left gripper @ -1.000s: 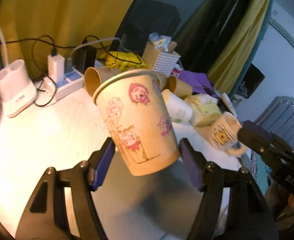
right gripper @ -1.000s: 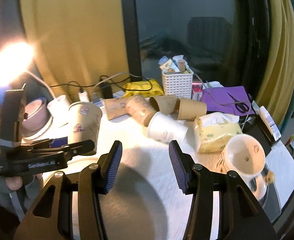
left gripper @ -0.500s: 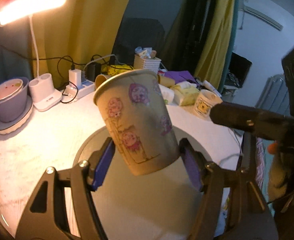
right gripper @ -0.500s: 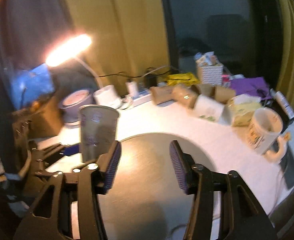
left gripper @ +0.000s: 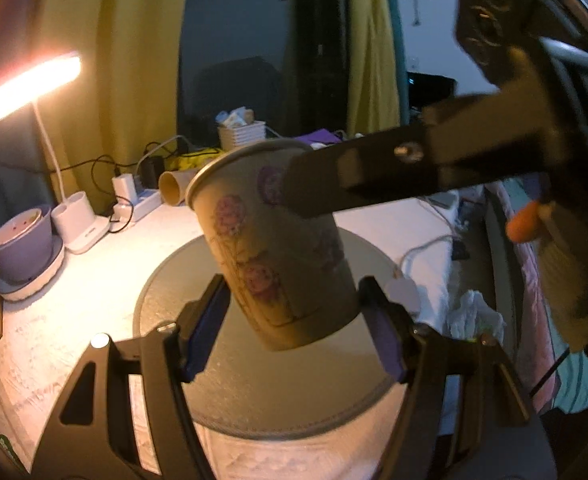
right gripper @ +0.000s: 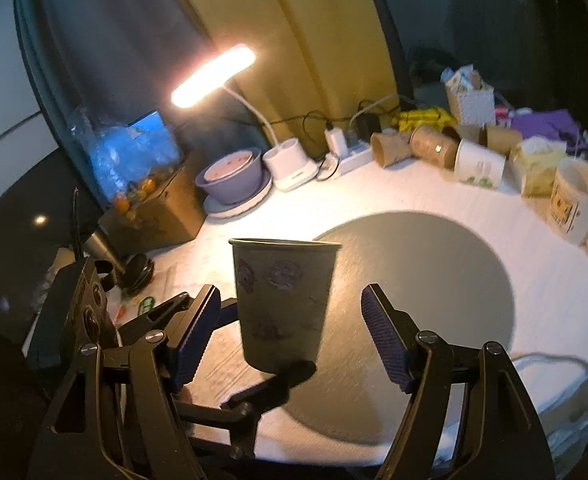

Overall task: Flip cup upright
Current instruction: 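Rotate the held cup upright with the left tool over the grey mat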

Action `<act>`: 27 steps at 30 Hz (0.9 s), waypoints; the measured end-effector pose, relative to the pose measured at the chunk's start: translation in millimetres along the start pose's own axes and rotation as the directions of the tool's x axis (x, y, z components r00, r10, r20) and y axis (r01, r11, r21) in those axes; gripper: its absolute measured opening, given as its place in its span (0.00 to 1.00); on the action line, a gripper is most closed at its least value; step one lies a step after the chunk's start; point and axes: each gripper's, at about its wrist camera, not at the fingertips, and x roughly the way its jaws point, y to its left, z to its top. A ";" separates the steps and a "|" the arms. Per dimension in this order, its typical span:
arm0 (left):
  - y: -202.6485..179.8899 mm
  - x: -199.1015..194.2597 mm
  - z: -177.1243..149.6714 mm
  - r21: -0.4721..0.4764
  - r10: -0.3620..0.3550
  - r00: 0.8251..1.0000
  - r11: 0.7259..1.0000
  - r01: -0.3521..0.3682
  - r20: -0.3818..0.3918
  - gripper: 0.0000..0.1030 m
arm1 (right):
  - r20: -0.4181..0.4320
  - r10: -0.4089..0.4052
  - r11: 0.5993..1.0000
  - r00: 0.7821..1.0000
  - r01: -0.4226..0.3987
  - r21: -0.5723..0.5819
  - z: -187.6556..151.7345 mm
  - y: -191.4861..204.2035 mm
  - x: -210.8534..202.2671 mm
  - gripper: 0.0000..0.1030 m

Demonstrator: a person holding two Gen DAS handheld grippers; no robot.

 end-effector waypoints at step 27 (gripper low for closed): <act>27.7 47.7 -6.1 -0.074 -0.055 0.985 0.996 0.043 -0.163 0.79 | -0.065 -0.029 0.999 0.997 0.030 0.027 21.6 -48.5 53.5 0.64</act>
